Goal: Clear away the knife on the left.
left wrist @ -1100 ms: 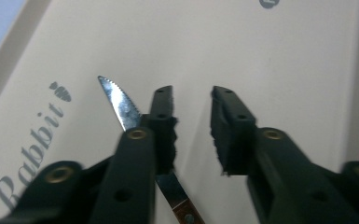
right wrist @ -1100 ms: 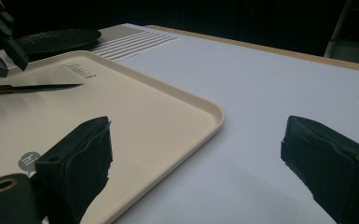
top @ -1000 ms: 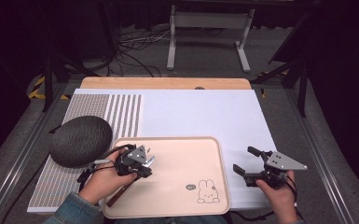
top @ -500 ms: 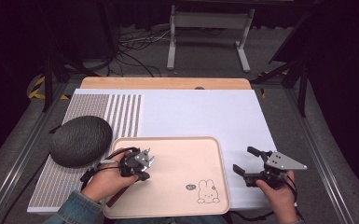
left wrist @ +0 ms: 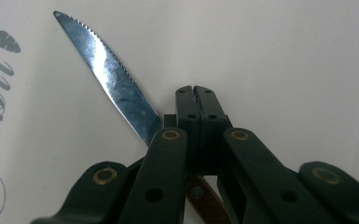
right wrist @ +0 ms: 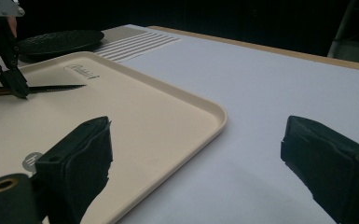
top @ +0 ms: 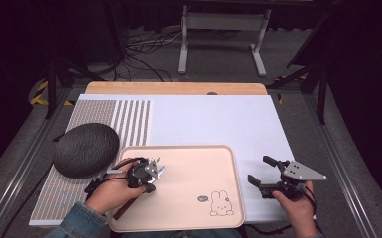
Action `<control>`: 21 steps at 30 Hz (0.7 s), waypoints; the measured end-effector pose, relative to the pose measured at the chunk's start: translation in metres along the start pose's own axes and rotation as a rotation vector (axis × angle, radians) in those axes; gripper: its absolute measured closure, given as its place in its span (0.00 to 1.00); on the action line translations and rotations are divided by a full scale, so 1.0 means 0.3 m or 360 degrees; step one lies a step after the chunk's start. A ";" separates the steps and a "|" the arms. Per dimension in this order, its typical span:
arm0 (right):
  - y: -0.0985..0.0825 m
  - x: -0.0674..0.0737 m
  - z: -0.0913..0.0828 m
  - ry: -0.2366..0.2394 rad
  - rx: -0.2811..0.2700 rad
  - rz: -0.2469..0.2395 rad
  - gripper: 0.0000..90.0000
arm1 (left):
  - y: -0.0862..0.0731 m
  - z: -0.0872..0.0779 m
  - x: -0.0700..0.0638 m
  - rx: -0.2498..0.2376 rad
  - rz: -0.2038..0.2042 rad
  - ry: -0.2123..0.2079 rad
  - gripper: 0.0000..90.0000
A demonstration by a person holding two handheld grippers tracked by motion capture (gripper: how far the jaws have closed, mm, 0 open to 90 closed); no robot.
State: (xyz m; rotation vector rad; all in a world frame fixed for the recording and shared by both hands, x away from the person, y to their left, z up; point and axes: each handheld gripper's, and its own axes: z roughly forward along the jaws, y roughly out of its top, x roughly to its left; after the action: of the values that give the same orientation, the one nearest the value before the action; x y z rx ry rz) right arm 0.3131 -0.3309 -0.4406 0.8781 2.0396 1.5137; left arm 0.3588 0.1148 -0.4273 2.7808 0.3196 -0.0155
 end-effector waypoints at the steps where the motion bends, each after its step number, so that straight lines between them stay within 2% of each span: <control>1: 0.000 0.000 0.000 0.0001 0.0000 -0.0002 0.10 | -0.001 0.000 -0.001 -0.0001 -0.0011 0.0004 1.00; 17: -0.001 0.001 0.002 0.0000 0.0002 -0.0003 0.10 | -0.033 -0.010 0.010 -0.0010 -0.0041 0.0022 1.00; 21: -0.001 0.001 0.002 0.0005 0.0006 0.0003 0.10 | -0.039 -0.013 0.008 -0.0001 -0.0026 0.0028 1.00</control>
State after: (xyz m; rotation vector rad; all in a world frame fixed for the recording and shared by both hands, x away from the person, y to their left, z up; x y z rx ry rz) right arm 0.3132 -0.3303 -0.4412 0.8797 2.0451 1.5133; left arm 0.3584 0.1273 -0.4275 2.7793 0.3464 0.0053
